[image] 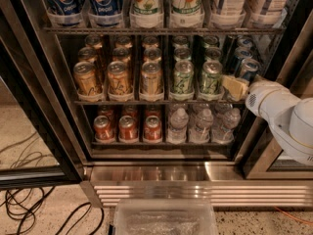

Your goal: Pick redbull can from middle shelf of fridge

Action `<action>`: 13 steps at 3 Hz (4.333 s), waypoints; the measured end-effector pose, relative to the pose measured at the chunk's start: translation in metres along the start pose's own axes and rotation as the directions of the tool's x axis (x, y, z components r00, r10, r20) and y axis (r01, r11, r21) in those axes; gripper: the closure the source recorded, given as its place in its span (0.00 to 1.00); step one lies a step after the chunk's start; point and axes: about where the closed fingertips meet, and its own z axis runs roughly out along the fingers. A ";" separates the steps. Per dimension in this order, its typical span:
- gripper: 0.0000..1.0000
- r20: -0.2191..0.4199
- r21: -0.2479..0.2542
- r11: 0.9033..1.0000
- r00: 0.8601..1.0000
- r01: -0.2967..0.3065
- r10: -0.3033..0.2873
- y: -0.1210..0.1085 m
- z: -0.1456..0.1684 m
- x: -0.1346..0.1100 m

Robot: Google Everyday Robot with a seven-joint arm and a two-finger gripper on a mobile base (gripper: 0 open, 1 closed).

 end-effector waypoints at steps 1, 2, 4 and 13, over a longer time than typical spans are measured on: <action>0.24 0.000 0.000 1.000 1.000 0.000 0.000 0.005 0.000 0.000; 0.32 0.000 0.001 1.000 1.000 -0.002 0.002 0.005 0.005 0.001; 0.74 0.005 0.018 1.000 1.000 0.001 -0.001 -0.005 0.017 0.003; 1.00 0.032 0.069 0.997 0.999 -0.035 0.032 -0.011 0.014 0.009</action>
Offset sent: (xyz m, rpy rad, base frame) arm 0.0439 -0.0488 -0.0187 -0.0079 0.0089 -0.0634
